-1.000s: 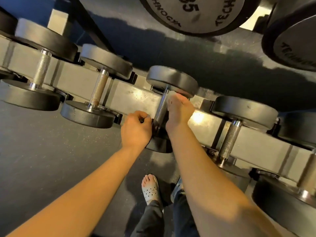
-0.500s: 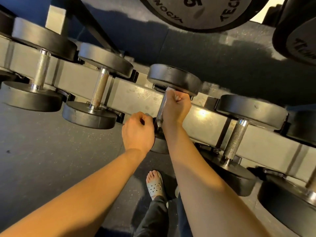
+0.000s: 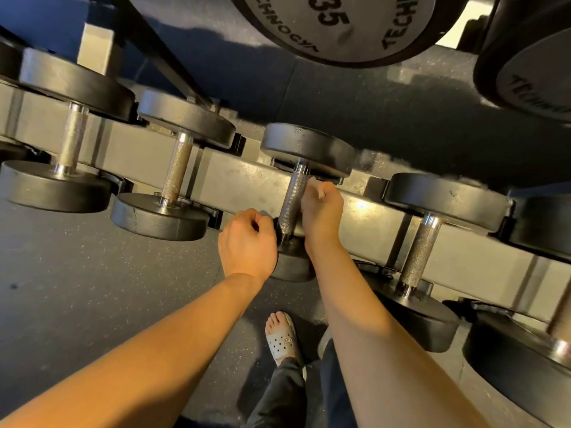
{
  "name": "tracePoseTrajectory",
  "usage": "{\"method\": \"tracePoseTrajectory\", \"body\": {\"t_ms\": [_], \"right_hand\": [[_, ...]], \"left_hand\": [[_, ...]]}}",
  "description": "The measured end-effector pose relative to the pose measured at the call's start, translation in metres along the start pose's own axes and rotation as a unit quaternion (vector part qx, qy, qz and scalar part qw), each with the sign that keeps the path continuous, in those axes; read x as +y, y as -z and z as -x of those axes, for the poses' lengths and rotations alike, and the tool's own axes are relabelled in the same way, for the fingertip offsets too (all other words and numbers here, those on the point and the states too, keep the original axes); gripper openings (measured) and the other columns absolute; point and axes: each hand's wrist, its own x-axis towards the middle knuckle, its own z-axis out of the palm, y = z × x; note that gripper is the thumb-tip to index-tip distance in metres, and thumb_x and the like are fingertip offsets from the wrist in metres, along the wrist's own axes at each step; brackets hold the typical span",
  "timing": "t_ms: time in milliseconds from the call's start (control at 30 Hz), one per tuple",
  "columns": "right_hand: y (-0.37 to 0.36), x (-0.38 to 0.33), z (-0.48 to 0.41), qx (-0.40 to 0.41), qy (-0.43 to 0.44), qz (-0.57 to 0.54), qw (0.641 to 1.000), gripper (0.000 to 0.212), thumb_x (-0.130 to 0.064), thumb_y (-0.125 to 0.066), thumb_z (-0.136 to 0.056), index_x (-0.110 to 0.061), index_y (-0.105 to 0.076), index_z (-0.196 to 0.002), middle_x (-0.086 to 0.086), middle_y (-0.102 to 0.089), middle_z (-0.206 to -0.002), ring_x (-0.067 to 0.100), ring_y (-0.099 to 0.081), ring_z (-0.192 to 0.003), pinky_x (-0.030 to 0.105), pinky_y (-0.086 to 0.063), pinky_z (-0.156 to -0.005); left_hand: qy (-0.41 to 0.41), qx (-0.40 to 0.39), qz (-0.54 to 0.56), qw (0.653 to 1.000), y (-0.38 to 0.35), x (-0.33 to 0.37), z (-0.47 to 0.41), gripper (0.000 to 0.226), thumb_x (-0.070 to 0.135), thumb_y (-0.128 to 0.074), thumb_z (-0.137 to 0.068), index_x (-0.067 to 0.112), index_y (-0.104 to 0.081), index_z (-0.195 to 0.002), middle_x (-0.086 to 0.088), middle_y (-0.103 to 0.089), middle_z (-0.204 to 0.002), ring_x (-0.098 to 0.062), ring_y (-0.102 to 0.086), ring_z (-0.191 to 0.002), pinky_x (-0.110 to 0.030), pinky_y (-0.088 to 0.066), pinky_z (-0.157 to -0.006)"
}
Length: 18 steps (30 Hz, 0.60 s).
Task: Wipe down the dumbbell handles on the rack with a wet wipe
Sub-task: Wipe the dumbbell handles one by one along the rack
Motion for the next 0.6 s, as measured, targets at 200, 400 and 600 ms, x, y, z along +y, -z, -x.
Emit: {"method": "tracePoseTrajectory", "body": {"t_ms": [200, 400, 600], "right_hand": [[0.014, -0.007, 0.001, -0.025, 0.018, -0.074, 0.997, 0.013, -0.01, -0.07, -0.093, -0.015, -0.061, -0.085, 0.004, -0.064, -0.078, 0.013, -0.061, -0.07, 0.027, -0.052, -0.066], [0.006, -0.003, 0.006, 0.013, 0.052, -0.067, 0.996, 0.016, -0.003, -0.07, -0.091, -0.005, -0.062, -0.078, 0.008, -0.061, -0.076, 0.019, -0.056, -0.073, 0.022, -0.051, -0.061], [0.029, -0.006, 0.007, -0.099, 0.064, 0.17, 0.978, 0.018, -0.011, -0.077, -0.087, -0.012, -0.063, -0.075, 0.009, -0.065, -0.073, 0.015, -0.061, -0.064, 0.033, -0.054, -0.063]], "left_hand": [[-0.005, -0.002, -0.002, 1.0, 0.0, -0.001, 0.0, 0.038, 0.023, -0.049, -0.099, 0.02, -0.045, -0.062, -0.001, -0.05, -0.063, -0.023, -0.049, -0.062, -0.047, -0.045, -0.065], [-0.016, -0.004, -0.008, 1.0, 0.0, -0.004, -0.003, 0.038, 0.024, -0.048, -0.099, 0.021, -0.044, -0.062, -0.002, -0.05, -0.062, -0.026, -0.05, -0.062, -0.049, -0.047, -0.065], [-0.018, -0.005, -0.011, 1.0, -0.001, -0.005, -0.002, 0.039, 0.022, -0.048, -0.099, 0.026, -0.04, -0.061, 0.002, -0.046, -0.061, -0.023, -0.047, -0.061, -0.041, -0.04, -0.065]]}}
